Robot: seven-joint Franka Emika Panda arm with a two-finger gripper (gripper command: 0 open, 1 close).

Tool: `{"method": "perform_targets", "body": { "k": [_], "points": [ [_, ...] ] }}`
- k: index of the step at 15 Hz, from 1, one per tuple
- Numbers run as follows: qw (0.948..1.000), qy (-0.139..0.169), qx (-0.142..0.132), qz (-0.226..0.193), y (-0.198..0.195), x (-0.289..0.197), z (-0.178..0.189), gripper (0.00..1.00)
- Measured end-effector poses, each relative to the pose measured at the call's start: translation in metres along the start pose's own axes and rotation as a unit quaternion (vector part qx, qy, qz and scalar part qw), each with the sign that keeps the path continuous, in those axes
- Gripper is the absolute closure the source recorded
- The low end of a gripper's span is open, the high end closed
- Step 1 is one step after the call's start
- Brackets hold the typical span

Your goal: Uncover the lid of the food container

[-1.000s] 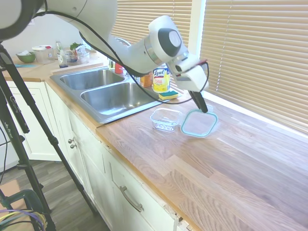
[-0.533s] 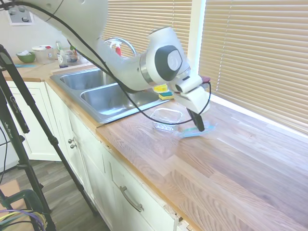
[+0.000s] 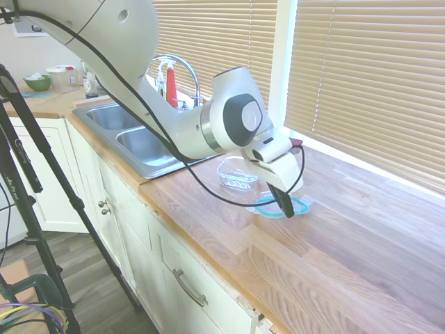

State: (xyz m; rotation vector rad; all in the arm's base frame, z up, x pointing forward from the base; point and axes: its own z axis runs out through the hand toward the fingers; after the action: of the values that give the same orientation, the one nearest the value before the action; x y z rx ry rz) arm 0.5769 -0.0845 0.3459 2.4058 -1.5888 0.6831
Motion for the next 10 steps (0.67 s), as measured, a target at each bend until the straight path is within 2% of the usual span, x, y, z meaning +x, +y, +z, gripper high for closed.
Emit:
{"method": "perform_targets", "body": {
  "k": [10],
  "points": [
    [0.9999,0.007,0.004,0.011,0.004,0.014,-0.006,0.00]
  ]
}}
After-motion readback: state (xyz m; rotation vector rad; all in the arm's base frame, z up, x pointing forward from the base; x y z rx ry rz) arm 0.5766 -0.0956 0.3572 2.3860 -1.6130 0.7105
